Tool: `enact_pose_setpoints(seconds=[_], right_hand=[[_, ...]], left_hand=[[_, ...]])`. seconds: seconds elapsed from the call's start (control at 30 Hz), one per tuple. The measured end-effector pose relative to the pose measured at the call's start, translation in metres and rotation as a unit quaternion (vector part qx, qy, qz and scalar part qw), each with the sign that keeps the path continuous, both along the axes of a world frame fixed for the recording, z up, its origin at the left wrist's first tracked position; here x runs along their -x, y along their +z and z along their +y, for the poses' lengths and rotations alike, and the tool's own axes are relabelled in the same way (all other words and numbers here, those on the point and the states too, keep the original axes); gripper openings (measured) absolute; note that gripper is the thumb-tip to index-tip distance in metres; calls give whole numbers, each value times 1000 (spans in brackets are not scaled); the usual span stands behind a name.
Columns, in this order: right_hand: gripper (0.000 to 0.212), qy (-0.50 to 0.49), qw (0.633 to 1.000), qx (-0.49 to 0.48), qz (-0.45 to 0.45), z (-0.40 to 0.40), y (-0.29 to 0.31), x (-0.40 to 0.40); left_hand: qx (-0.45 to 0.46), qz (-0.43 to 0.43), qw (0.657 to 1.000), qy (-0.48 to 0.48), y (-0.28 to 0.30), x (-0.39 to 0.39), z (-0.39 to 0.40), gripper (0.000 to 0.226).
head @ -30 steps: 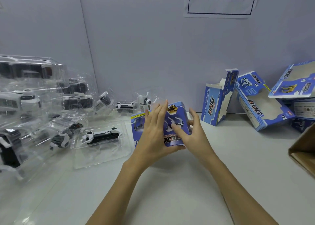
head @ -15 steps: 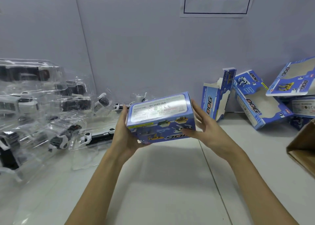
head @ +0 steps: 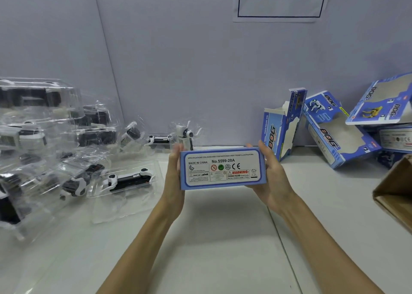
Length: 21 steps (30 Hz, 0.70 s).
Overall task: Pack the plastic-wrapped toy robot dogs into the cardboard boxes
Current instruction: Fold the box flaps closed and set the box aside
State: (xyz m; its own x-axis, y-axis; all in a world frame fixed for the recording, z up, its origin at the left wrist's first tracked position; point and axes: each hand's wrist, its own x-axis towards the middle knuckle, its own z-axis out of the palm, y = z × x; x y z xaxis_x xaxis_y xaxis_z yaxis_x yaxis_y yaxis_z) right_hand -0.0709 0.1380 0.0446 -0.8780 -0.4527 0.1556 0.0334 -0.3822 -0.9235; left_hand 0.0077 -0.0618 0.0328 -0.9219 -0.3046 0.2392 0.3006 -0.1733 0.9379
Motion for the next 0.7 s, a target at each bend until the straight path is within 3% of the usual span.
enact_pose_setpoints(seconds=[0.13, 0.27, 0.33, 0.4, 0.5, 0.6, 0.7], right_hand=[[32, 63, 998, 12, -8, 8, 4, 2], [58, 13, 999, 24, -39, 18, 8, 5], [46, -26, 1000, 13, -7, 16, 6, 7], [34, -77, 996, -3, 32, 11, 1, 11], [46, -87, 996, -1, 38, 5, -8, 13], [38, -53, 997, -35, 47, -1, -15, 11], [78, -39, 992, -98, 76, -5, -17, 8]], left_hand=[[-66, -33, 997, -30, 1, 4, -9, 49], [-58, -87, 994, -33, -2, 5, -15, 39], [-55, -122, 989, -60, -5, 6, -16, 30], [-60, -145, 984, -83, -4, 4, -14, 36], [-73, -138, 984, -82, -1, 3, -12, 55], [-88, -86, 991, -55, -3, 4, -15, 51], [-77, -36, 996, -21, -7, 3, -16, 52]])
